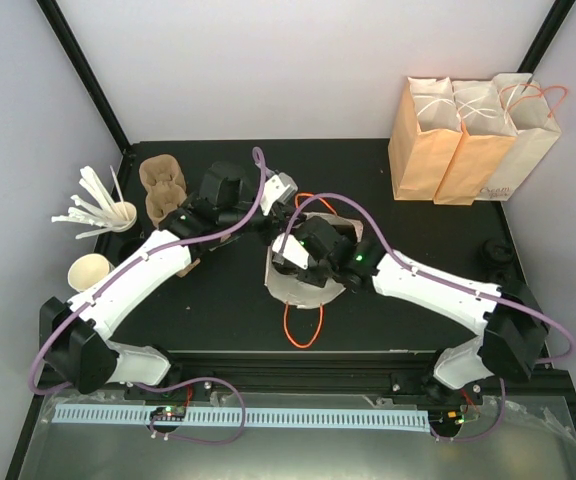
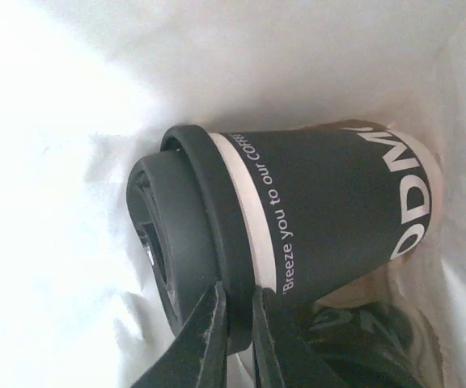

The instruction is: Pack the takeout coffee

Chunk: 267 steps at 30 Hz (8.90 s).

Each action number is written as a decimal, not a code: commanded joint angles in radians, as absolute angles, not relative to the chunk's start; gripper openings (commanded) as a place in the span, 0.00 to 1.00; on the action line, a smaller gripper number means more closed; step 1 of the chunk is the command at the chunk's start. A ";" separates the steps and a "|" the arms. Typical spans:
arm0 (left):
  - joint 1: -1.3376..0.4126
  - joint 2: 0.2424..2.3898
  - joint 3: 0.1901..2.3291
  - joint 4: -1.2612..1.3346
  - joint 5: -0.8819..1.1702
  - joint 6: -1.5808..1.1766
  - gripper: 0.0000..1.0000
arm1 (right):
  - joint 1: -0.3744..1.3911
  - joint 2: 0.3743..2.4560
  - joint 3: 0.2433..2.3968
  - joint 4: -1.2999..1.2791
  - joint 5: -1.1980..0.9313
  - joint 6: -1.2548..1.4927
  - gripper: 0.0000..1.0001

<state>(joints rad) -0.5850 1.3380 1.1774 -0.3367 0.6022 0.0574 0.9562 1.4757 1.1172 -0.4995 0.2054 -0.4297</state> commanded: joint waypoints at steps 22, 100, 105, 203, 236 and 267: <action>-0.535 1.380 1.317 -0.460 0.391 0.108 0.02 | 0.817 1.190 1.406 -0.905 -0.471 -0.117 0.01; -0.253 1.211 1.108 -0.325 0.339 -0.365 0.02 | 0.252 1.299 1.022 -0.672 -0.261 0.274 1.00; -0.253 1.193 1.099 -0.323 0.338 -0.354 0.02 | 0.398 1.476 1.235 -0.856 -0.050 0.263 1.00; -0.573 1.243 1.204 -0.373 0.649 0.077 0.02 | 1.101 1.414 1.224 -0.734 0.331 -0.136 0.65; -0.607 1.300 1.245 -0.439 0.661 0.049 0.02 | 1.099 1.468 1.149 -0.555 0.545 -0.240 0.65; -0.472 1.329 1.259 -0.262 0.815 -0.317 0.88 | 0.989 1.522 0.948 -0.328 0.487 -0.299 0.61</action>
